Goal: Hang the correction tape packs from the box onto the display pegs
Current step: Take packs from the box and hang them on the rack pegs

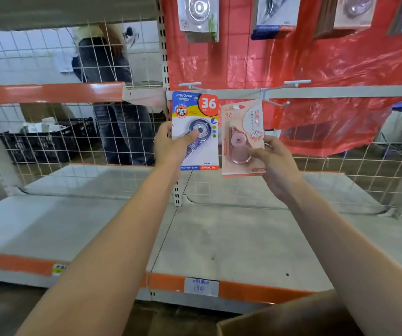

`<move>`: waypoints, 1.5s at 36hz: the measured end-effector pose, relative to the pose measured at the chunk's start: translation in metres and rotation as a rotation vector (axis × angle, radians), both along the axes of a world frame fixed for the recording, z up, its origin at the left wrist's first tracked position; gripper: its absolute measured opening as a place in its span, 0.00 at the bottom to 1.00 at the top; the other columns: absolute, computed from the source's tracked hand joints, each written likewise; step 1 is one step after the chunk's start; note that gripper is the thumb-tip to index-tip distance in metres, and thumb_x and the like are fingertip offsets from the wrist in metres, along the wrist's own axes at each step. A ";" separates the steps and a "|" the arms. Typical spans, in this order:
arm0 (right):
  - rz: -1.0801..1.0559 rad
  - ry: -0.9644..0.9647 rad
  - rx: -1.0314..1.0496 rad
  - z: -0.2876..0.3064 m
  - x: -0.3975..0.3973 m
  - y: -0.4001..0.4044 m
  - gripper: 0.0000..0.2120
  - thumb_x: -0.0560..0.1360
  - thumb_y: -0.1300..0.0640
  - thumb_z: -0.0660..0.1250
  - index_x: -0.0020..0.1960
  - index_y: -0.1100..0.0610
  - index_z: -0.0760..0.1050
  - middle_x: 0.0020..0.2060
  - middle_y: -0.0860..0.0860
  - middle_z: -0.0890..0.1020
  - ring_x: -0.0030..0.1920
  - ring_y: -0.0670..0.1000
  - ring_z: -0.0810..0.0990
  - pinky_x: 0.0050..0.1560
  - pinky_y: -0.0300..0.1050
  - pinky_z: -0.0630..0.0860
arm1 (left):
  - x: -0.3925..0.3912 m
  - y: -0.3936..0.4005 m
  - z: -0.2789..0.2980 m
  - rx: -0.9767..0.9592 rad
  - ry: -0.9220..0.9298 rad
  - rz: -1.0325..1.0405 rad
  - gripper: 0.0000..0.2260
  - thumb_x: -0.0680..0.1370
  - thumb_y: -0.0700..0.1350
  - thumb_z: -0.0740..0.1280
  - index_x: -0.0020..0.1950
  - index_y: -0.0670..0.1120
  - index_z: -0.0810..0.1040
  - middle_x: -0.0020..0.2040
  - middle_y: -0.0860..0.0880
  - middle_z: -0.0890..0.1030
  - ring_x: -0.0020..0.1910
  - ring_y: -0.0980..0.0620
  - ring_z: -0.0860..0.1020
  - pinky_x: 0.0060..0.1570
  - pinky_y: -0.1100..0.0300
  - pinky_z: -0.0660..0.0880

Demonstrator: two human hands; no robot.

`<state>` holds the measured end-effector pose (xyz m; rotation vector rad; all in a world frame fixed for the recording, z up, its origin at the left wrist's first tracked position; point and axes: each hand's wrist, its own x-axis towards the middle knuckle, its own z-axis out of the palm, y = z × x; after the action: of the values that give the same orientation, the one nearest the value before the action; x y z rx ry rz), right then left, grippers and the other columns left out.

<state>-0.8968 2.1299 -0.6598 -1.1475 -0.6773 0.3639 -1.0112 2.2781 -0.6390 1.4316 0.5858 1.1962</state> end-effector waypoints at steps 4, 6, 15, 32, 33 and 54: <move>-0.013 0.012 -0.029 -0.002 0.003 0.001 0.14 0.75 0.73 0.61 0.58 0.61 0.70 0.56 0.60 0.80 0.58 0.59 0.79 0.63 0.55 0.74 | -0.005 0.007 -0.001 0.013 0.015 -0.007 0.15 0.72 0.40 0.75 0.54 0.45 0.72 0.50 0.50 0.80 0.43 0.54 0.80 0.38 0.62 0.78; -0.026 0.018 -0.041 -0.004 0.004 0.003 0.15 0.75 0.72 0.62 0.60 0.62 0.70 0.58 0.60 0.80 0.60 0.60 0.78 0.64 0.56 0.74 | -0.003 0.010 0.000 0.023 0.028 -0.002 0.16 0.71 0.40 0.75 0.54 0.46 0.73 0.54 0.48 0.80 0.48 0.50 0.81 0.44 0.56 0.80; -0.095 -0.021 -0.100 -0.009 0.008 0.019 0.15 0.75 0.71 0.62 0.57 0.57 0.69 0.54 0.55 0.81 0.58 0.58 0.80 0.61 0.58 0.75 | 0.019 0.041 -0.007 0.092 0.341 0.072 0.19 0.71 0.54 0.75 0.55 0.45 0.77 0.56 0.46 0.81 0.55 0.45 0.80 0.56 0.49 0.77; -0.200 -0.296 -0.372 0.030 0.033 0.047 0.13 0.77 0.64 0.61 0.58 0.51 0.66 0.54 0.53 0.80 0.55 0.55 0.80 0.57 0.56 0.77 | 0.067 0.059 -0.005 -0.057 0.696 -0.076 0.17 0.80 0.52 0.64 0.58 0.39 0.71 0.51 0.38 0.79 0.36 0.40 0.79 0.44 0.47 0.81; -0.193 -0.303 -0.384 0.030 0.034 0.045 0.13 0.78 0.64 0.61 0.59 0.51 0.66 0.53 0.53 0.80 0.54 0.54 0.81 0.56 0.54 0.78 | 0.065 0.058 -0.011 -0.095 0.719 -0.088 0.15 0.81 0.51 0.62 0.56 0.39 0.71 0.45 0.39 0.79 0.33 0.41 0.79 0.43 0.48 0.81; -0.228 -0.579 -0.435 0.063 0.044 -0.136 0.13 0.81 0.50 0.60 0.62 0.56 0.70 0.51 0.49 0.78 0.51 0.49 0.77 0.48 0.42 0.70 | 0.061 -0.158 0.022 0.059 0.278 -0.638 0.08 0.78 0.42 0.67 0.57 0.45 0.79 0.53 0.45 0.83 0.50 0.47 0.82 0.46 0.57 0.80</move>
<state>-0.8525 1.9940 -0.5967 -1.7576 -0.9853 -0.0320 -0.9500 2.1199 -0.6170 1.6774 0.2408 0.5188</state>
